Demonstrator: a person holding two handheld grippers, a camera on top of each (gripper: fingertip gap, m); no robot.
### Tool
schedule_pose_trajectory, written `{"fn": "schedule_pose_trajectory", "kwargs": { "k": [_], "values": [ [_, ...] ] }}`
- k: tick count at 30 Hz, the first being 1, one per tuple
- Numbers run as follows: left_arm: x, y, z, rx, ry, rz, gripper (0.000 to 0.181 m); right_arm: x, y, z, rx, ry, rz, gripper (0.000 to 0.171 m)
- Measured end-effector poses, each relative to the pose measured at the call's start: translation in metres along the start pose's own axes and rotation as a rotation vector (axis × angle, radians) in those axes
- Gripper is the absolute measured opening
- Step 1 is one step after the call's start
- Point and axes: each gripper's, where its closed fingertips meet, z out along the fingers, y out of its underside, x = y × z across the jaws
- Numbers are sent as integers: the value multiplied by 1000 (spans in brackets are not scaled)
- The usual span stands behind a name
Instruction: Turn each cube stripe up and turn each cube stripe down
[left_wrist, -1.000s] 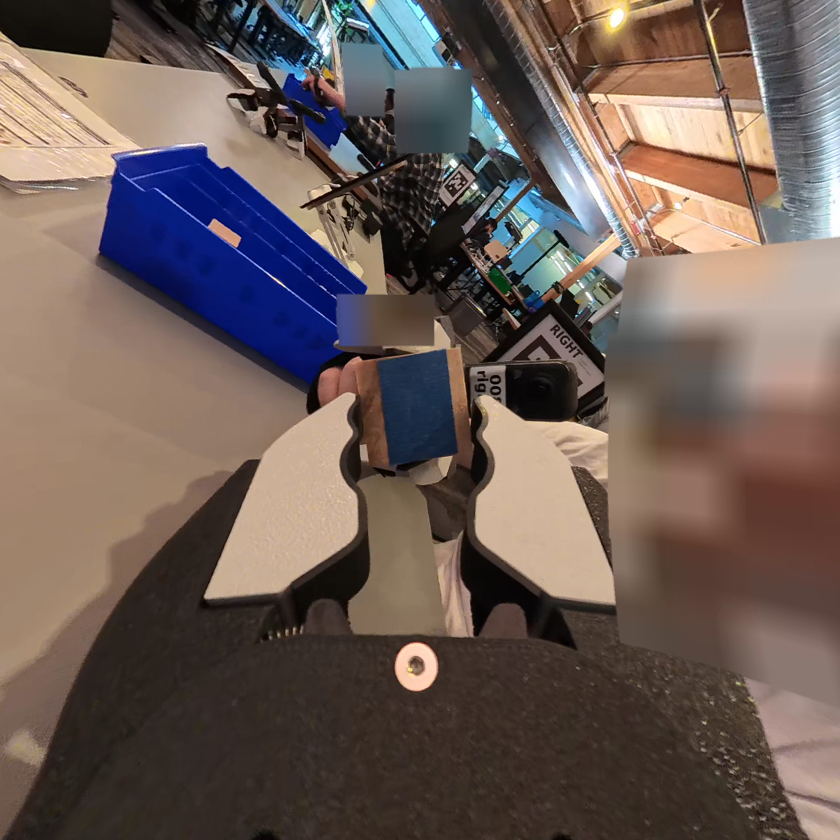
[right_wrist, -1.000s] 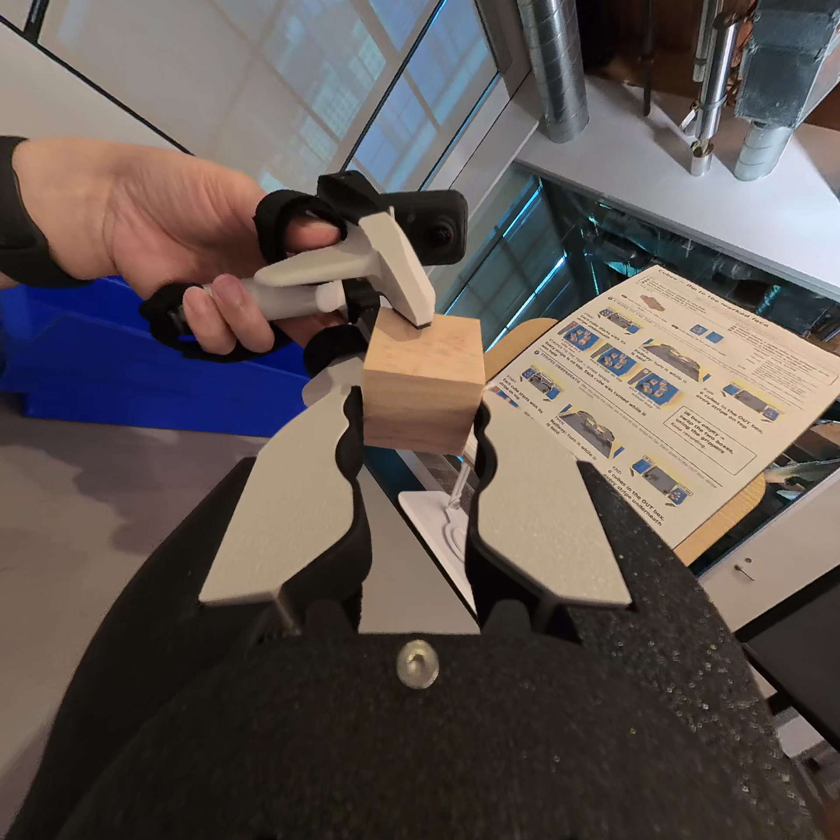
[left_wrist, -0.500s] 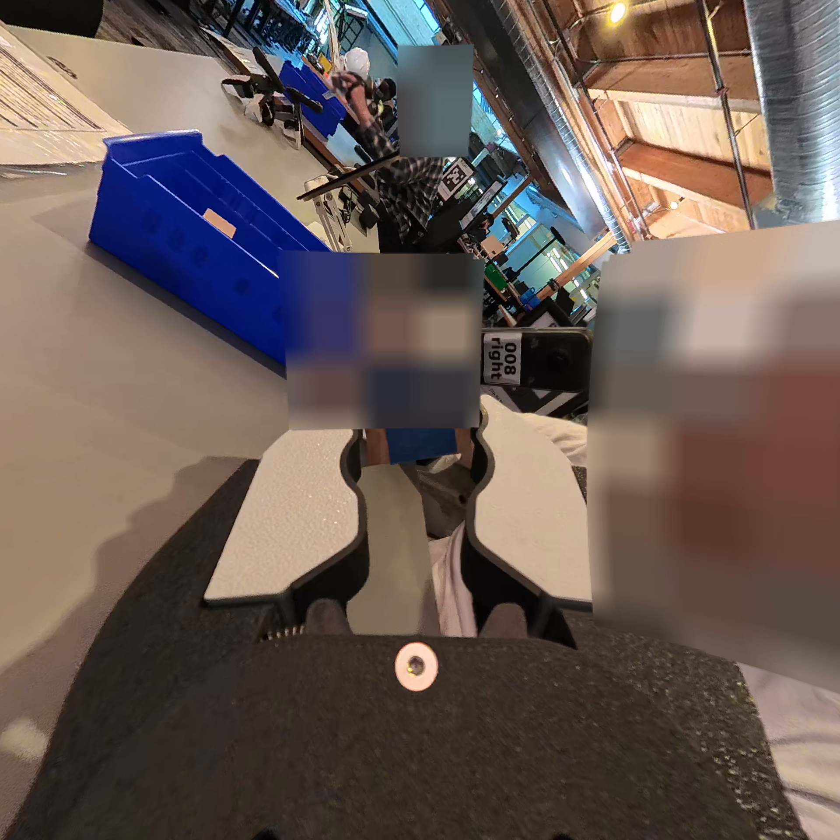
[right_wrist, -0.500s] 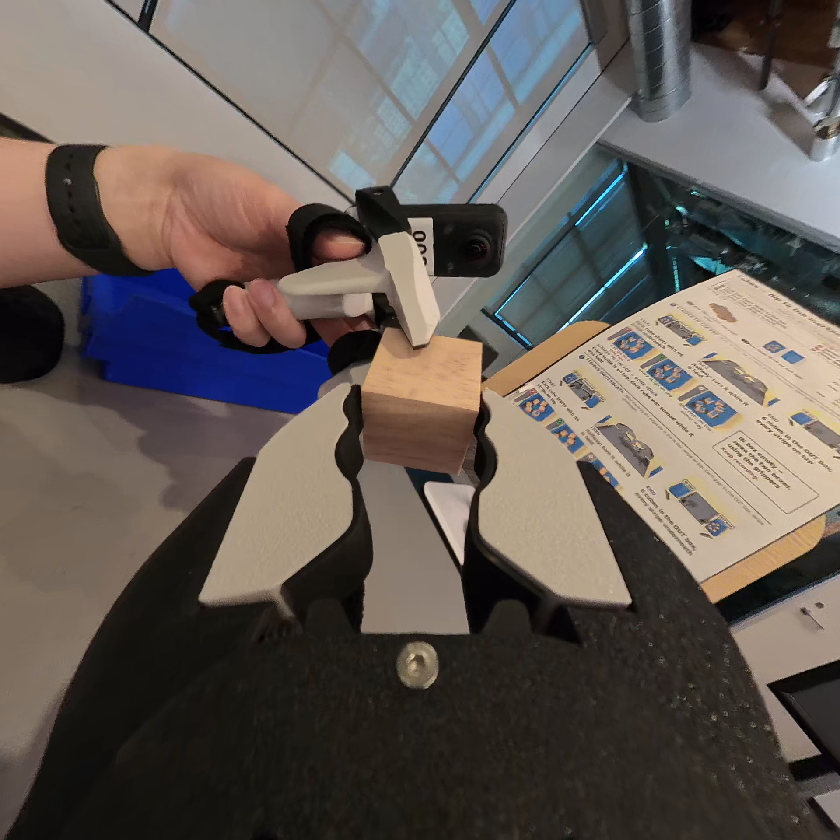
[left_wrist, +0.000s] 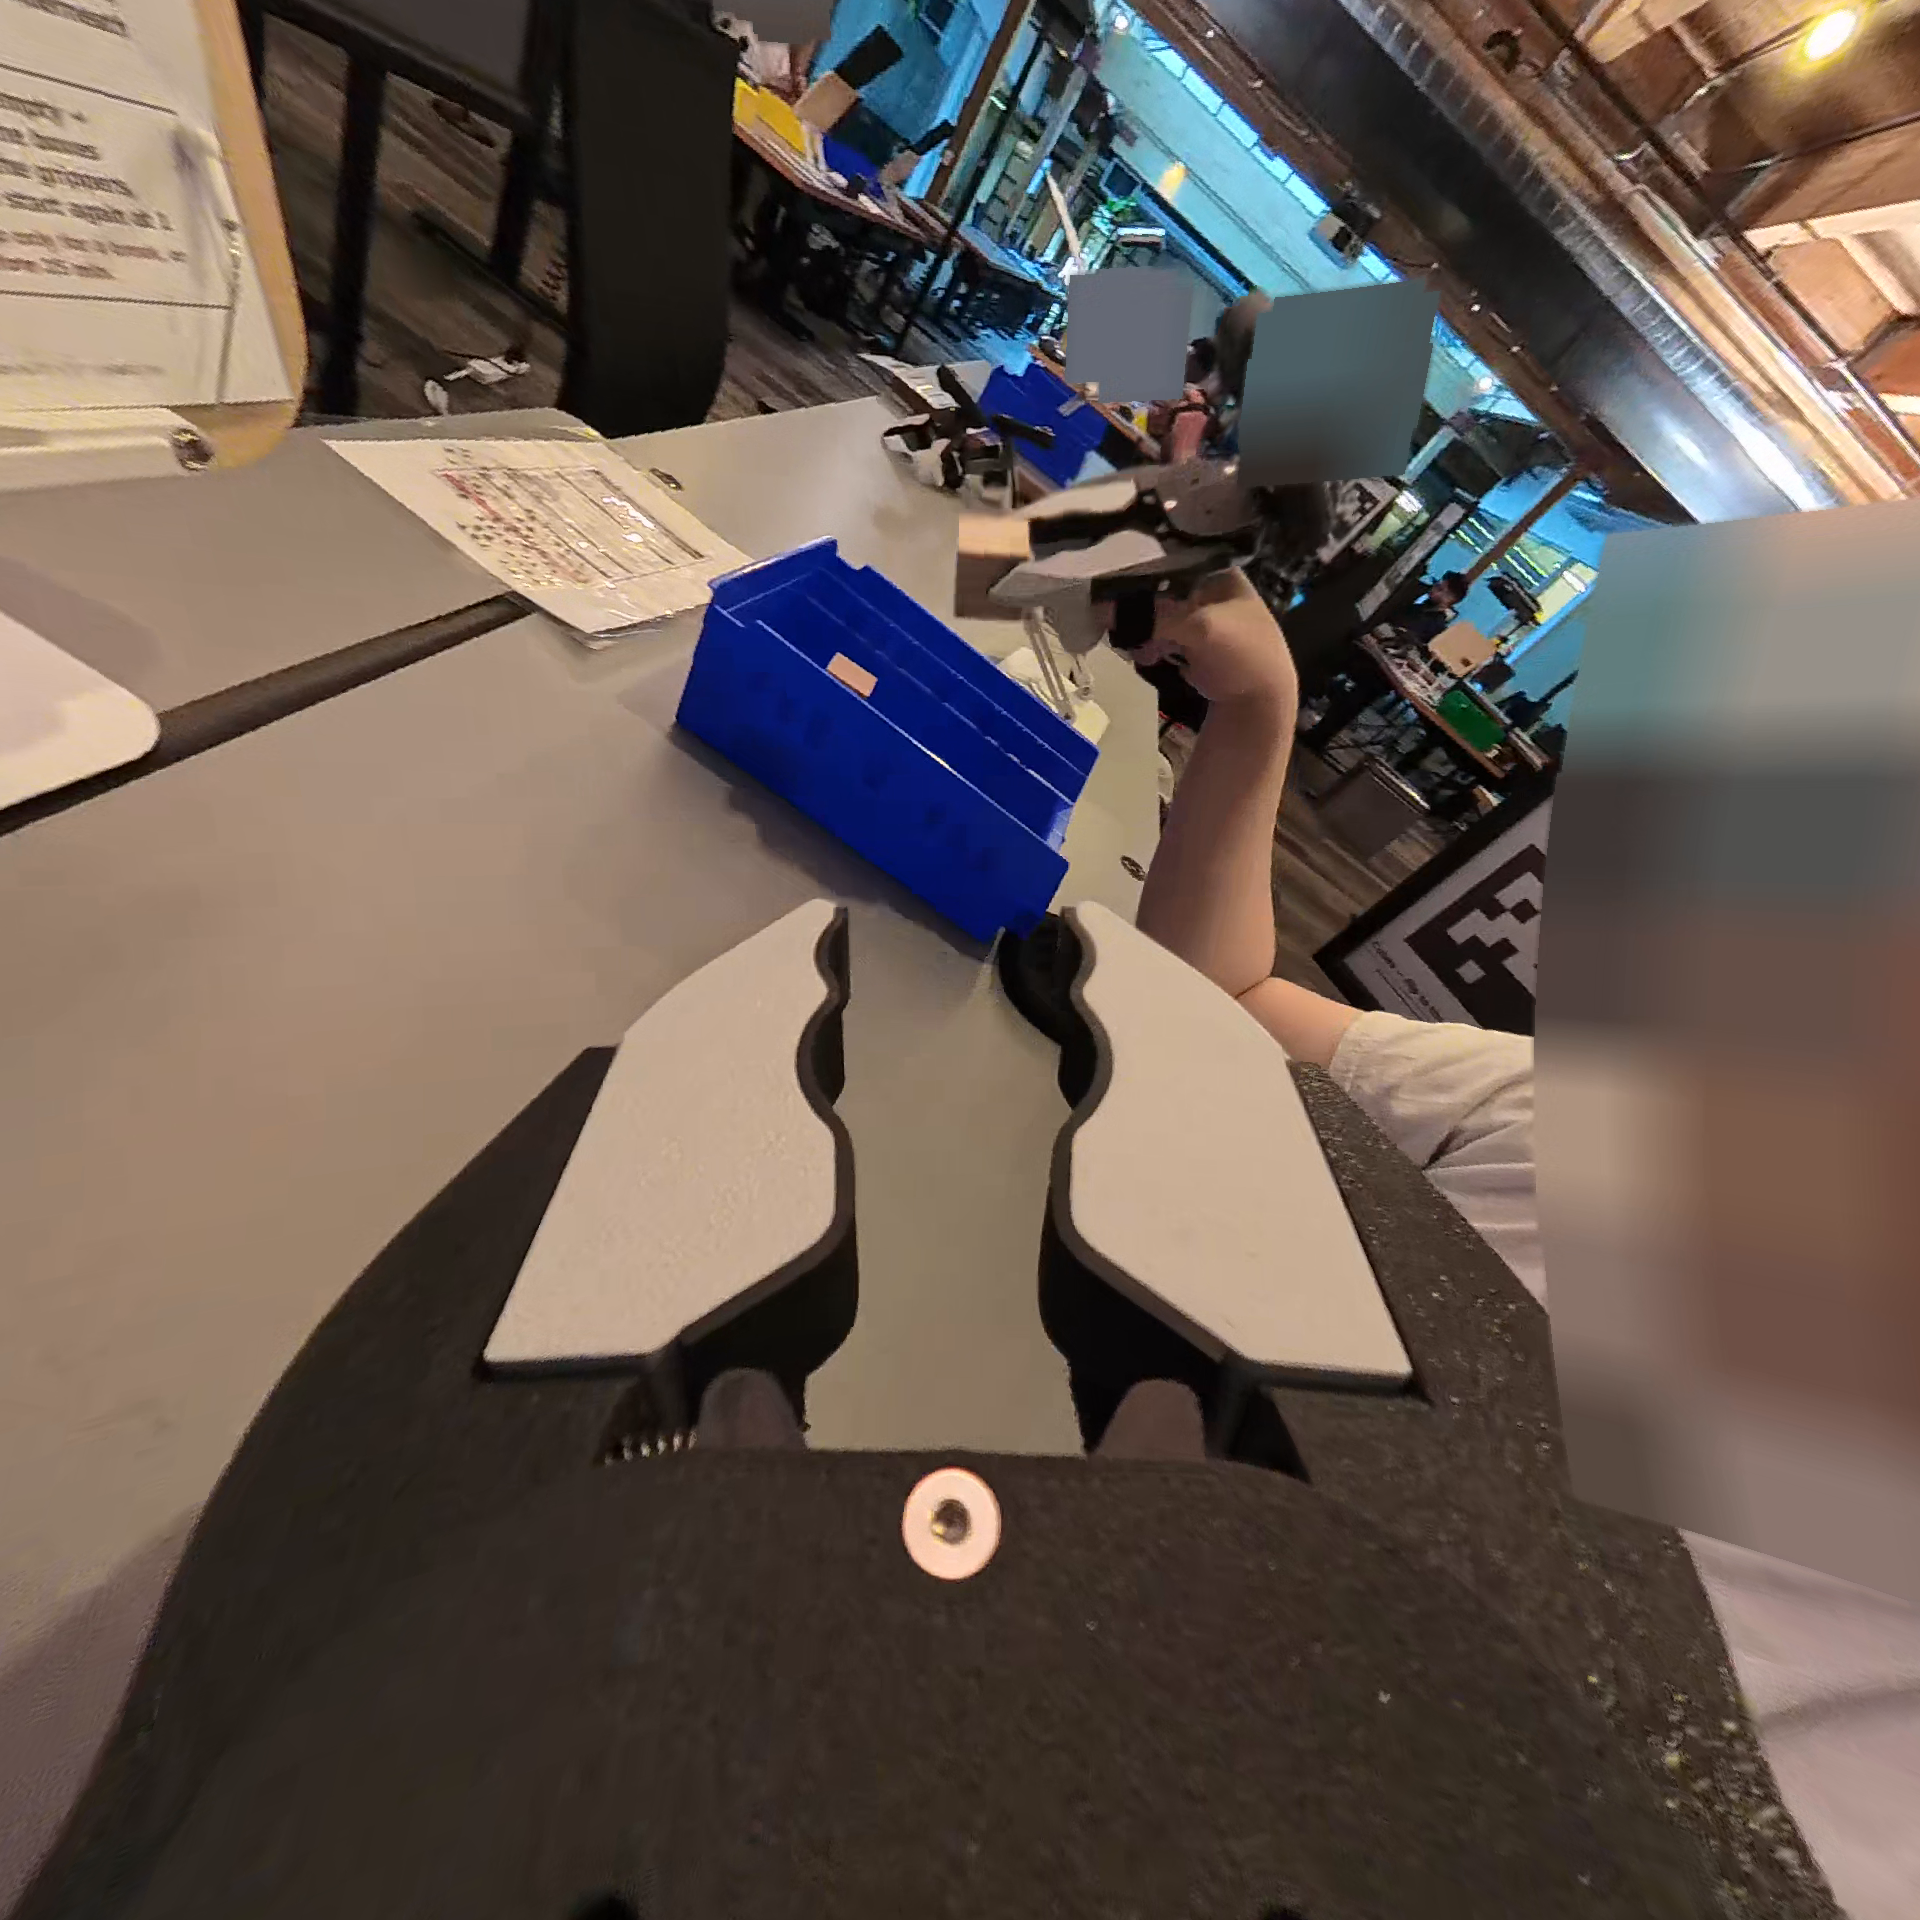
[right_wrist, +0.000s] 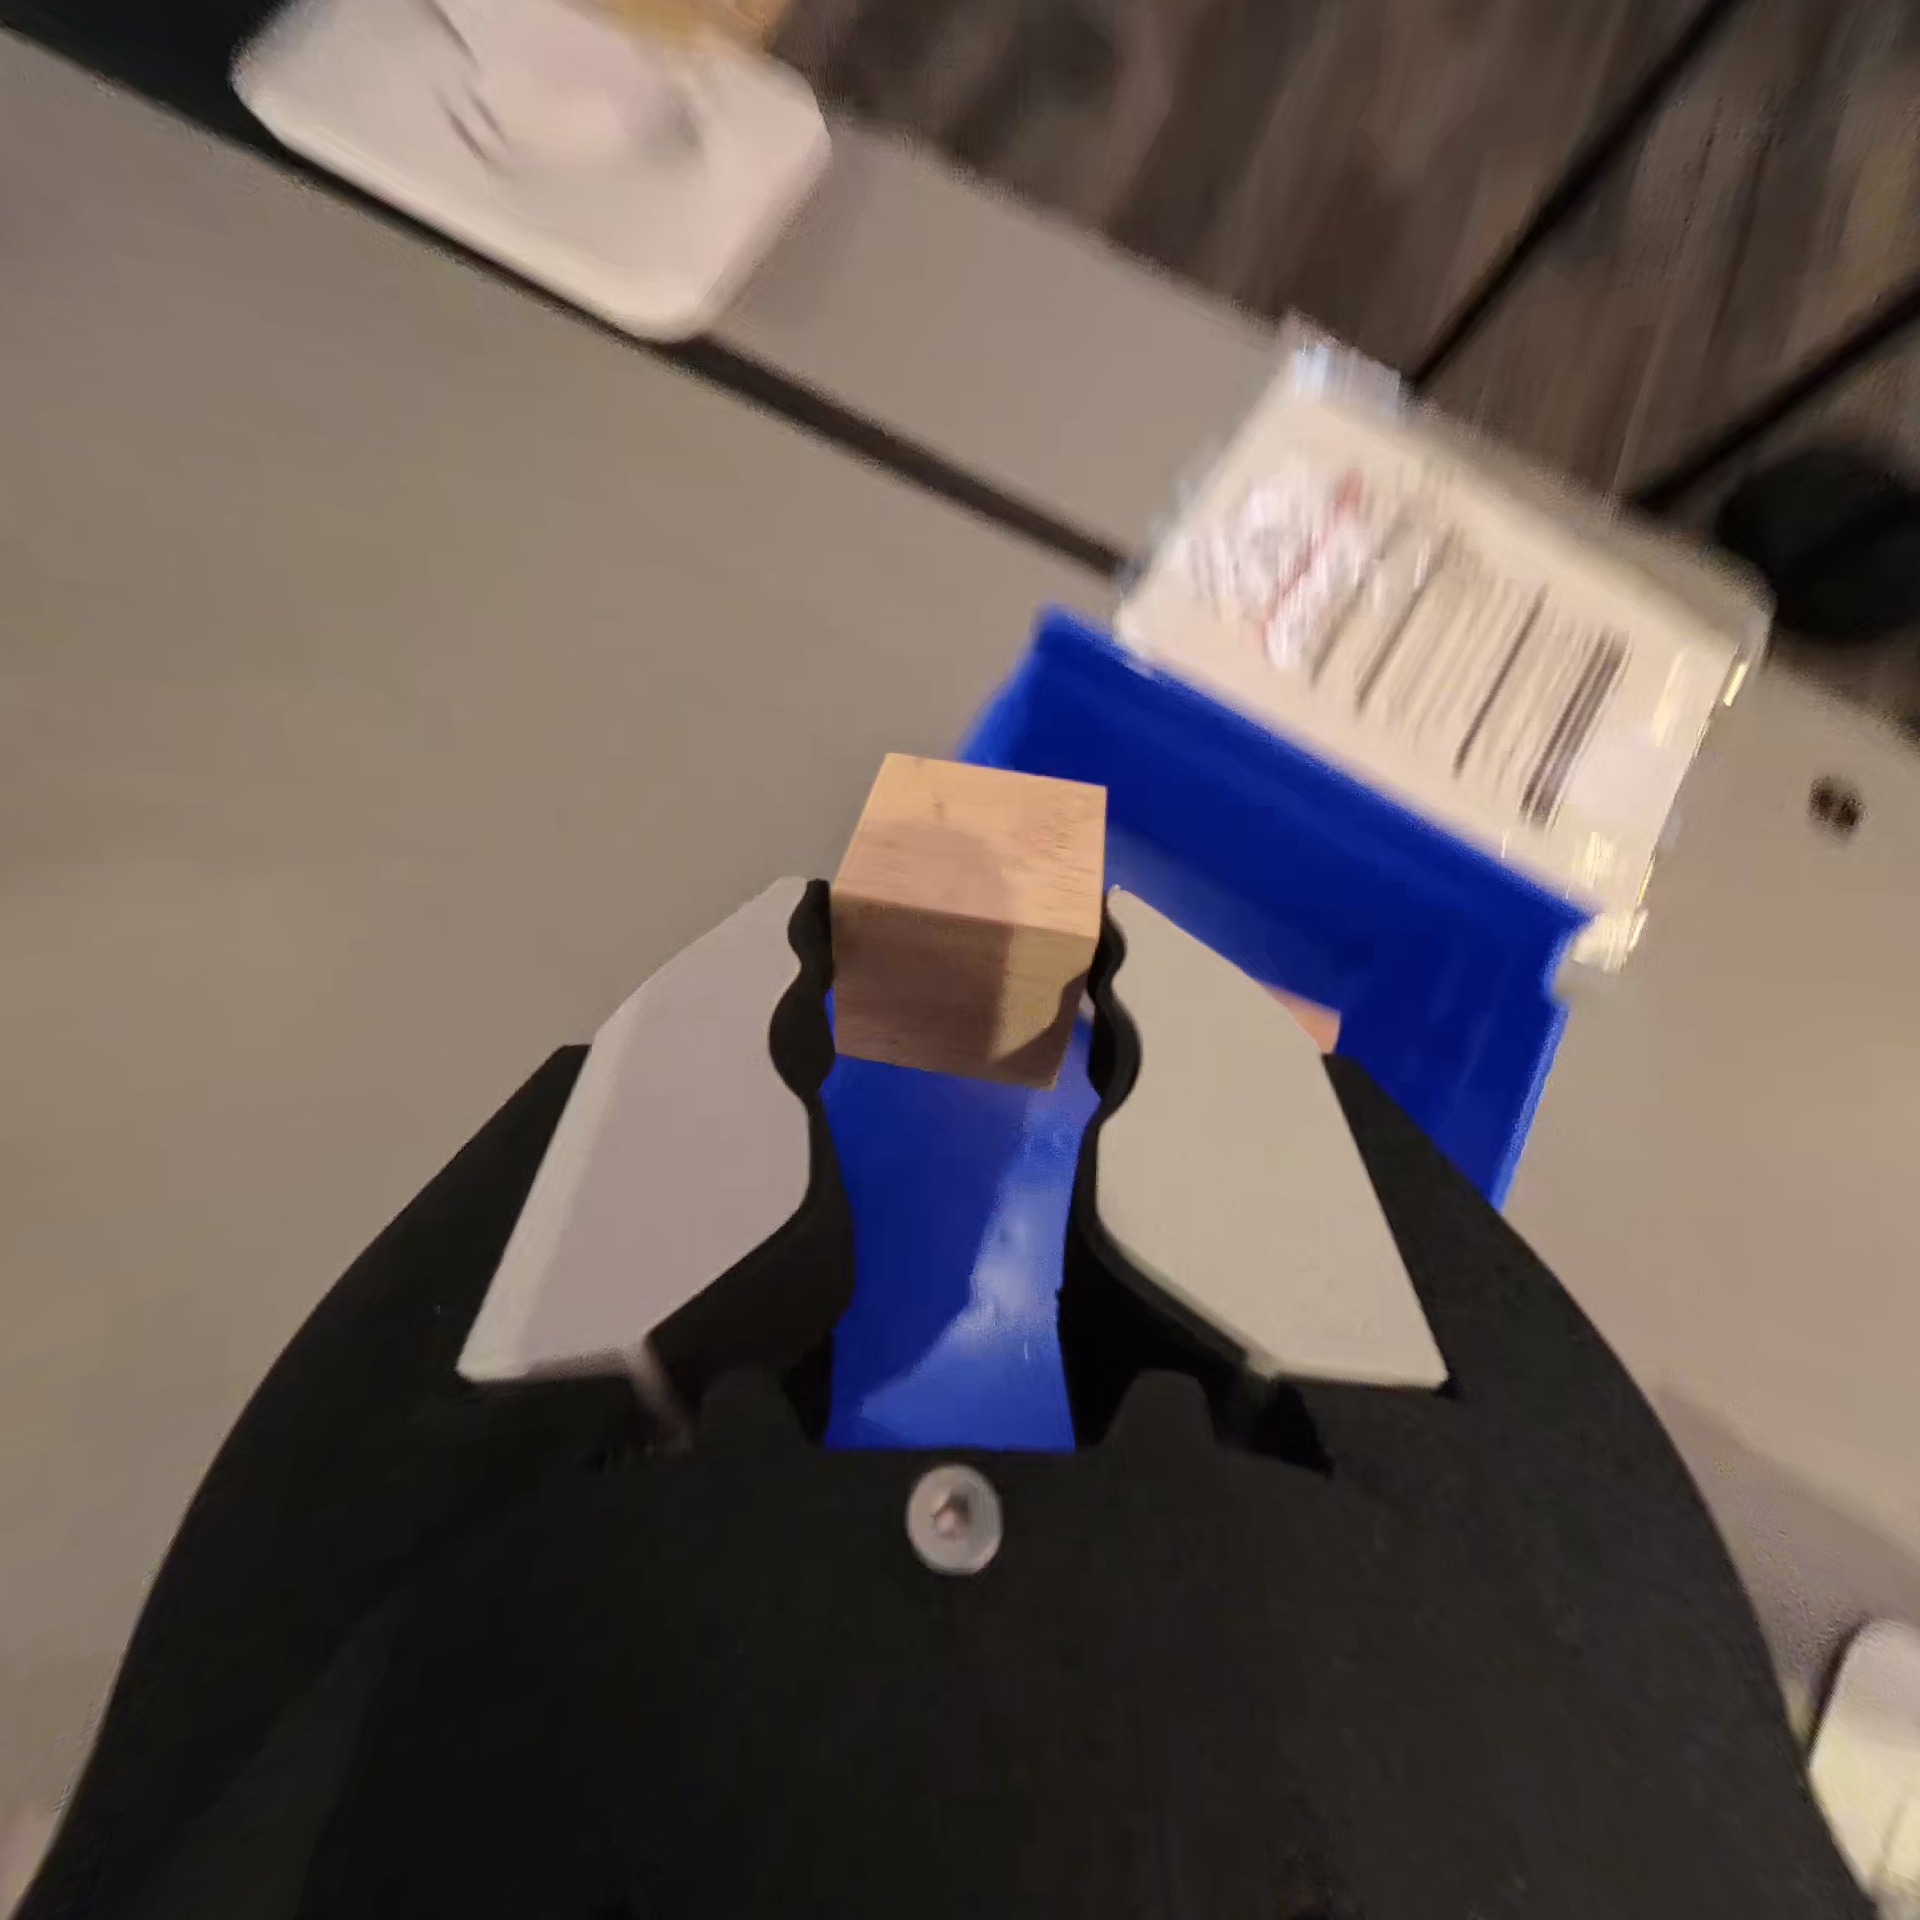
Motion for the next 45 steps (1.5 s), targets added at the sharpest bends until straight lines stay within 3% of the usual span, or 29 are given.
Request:
{"fn": "schedule_pose_trajectory", "kwargs": {
  "k": [1, 5, 12, 17, 28, 32, 36, 42, 45],
  "values": [
    [-2, -1, -2, 7, -12, -4, 37, 10, 20, 10, -96, -8, 55, 47],
    [-6, 0, -4, 5, -42, -18, 33, 30, 83, 49, -427, -12, 175, 47],
    [-3, 2, -2, -14, -54, 1, 33, -1, 116, 88, -675, -126, 158, 47],
    [0, 2, -5, -14, -55, 15, 33, 0, 129, 99, -767, -80, 159, 47],
    [-1, -4, -20, 7, -101, 36, 33, -4, 139, 107, -799, -140, 182, 48],
    [-8, -15, -53, 50, -235, 103, 37, 1, 137, 106, -786, -112, 163, 54],
    [-5, -38, -108, 184, -402, 226, 39, 5, 121, 96, -711, -86, 153, 58],
    [-43, -32, -214, 223, -959, 325, 52, 20, 77, 61, -458, 9, 131, 53],
    [-70, -23, -236, 206, -1076, 372, 47, 20, 56, 44, -334, 29, 111, 51]
  ]
}}
